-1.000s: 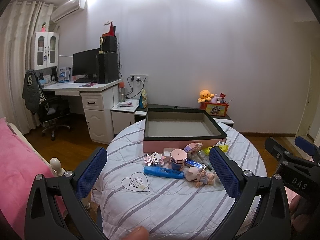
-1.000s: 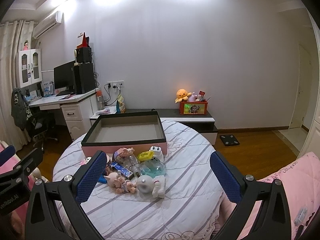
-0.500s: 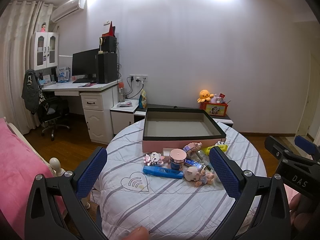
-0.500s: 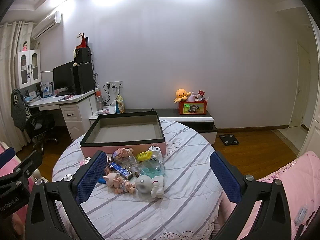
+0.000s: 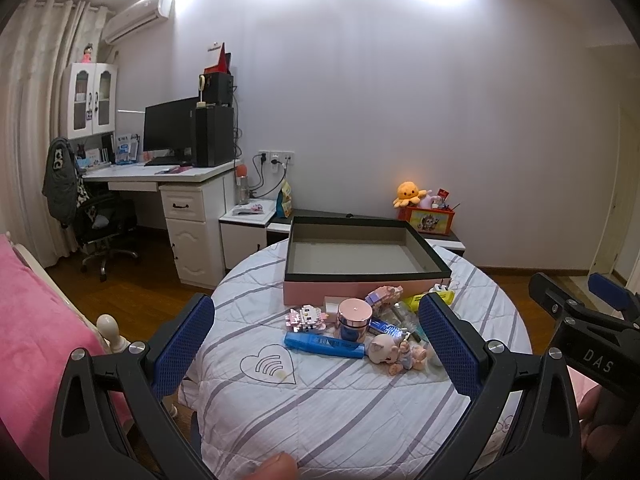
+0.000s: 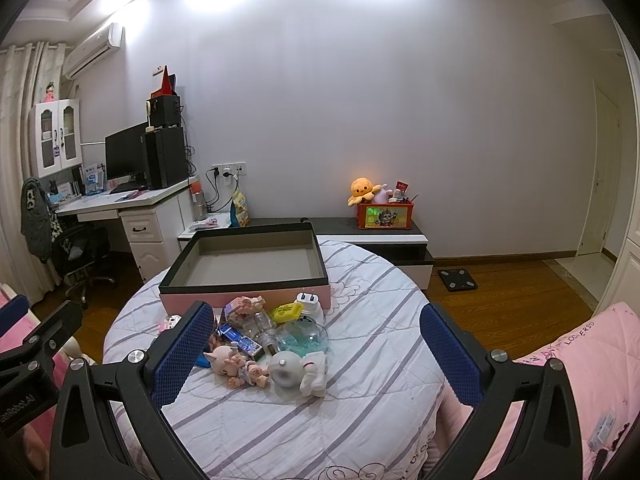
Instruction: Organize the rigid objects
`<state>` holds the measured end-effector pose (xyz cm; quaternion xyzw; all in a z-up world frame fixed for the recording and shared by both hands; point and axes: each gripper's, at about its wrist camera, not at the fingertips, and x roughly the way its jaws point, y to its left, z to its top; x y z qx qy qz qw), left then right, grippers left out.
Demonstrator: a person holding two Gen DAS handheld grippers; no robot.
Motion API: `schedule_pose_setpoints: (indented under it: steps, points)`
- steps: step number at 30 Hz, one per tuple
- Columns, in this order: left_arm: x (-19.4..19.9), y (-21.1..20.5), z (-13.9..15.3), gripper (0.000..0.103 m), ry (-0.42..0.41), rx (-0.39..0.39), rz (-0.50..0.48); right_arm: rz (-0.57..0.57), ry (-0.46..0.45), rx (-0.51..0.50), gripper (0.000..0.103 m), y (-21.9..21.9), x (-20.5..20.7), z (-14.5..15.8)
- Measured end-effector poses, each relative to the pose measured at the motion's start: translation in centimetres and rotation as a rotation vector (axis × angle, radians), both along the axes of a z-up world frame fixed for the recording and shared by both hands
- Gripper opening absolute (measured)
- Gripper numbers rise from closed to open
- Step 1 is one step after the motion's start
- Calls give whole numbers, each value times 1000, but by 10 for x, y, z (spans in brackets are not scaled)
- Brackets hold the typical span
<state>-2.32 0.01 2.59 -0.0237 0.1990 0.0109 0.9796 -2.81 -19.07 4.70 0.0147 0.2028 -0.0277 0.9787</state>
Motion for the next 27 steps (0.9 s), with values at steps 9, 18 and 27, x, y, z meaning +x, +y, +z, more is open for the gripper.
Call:
schedule_pose_setpoints:
  steps: [9, 18, 27]
  points:
    - [3, -6, -1, 103, 4, -5, -6, 1, 0, 0, 103, 0, 0, 0]
    - [18, -10, -19, 103, 48, -13, -28, 28, 26, -2, 103, 0, 10, -12]
    - [42, -3, -62, 103, 168, -32, -37, 50, 164, 16, 103, -12, 42, -60]
